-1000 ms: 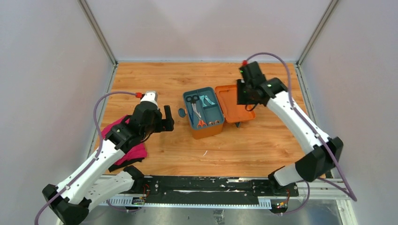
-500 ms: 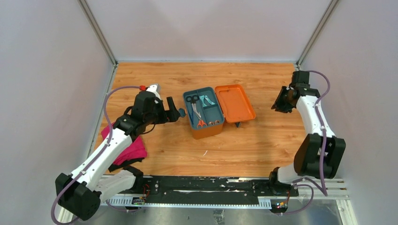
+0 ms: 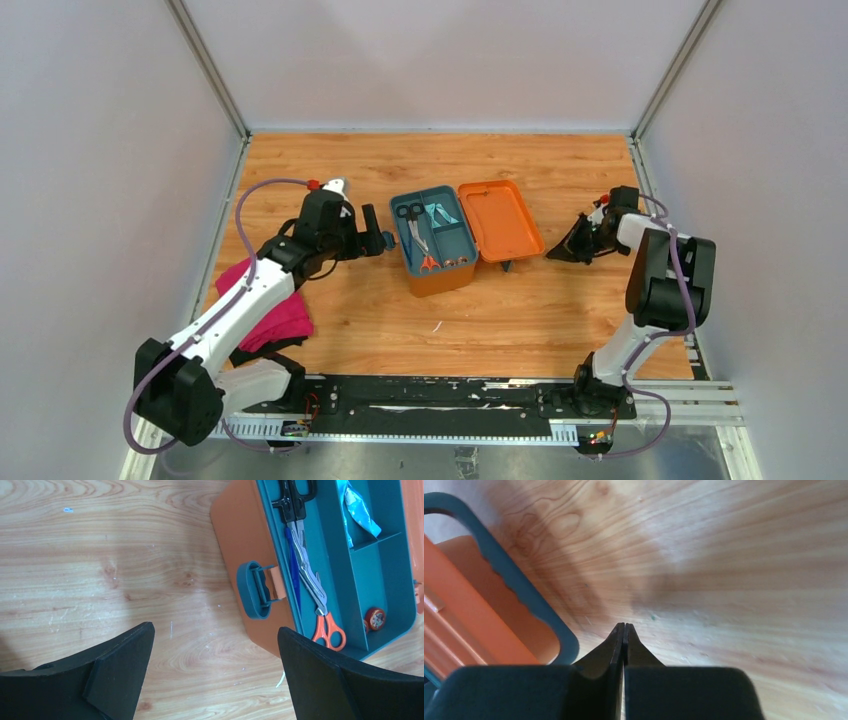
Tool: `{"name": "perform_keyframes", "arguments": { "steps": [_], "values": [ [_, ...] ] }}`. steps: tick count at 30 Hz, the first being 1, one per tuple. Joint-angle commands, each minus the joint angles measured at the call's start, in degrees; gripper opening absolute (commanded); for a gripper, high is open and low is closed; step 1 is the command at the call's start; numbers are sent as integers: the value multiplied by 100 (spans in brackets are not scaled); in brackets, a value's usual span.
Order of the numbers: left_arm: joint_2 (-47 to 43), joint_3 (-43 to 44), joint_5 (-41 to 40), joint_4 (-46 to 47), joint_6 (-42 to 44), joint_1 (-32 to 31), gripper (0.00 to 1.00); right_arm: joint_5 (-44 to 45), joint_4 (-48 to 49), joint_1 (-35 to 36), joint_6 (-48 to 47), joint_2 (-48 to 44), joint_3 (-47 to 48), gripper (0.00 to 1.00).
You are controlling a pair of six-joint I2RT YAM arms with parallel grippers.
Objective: Organize the medicine kit
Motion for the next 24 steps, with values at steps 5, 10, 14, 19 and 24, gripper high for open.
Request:
{"name": "perform_keyframes", "arguments": {
  "steps": [5, 10, 14, 19, 24],
  "values": [
    [177, 53, -77, 391, 101, 56, 100, -1692, 1710, -50, 803, 462, -822, 0],
    [305, 85, -65, 446, 117, 56, 100, -2142, 2596, -44, 1267, 585, -1178, 0],
    [321, 134, -106, 437, 150, 56, 100, -2568, 3709, -34, 1951, 728, -1526, 0],
    [307, 135, -171, 367, 182, 56, 100, -2948, 5260, -22, 2974, 938, -1895, 0],
    [253, 55, -181, 309, 207, 56, 100, -3262, 7647, 12, 4585, 1279, -2256, 0]
  ]
}}
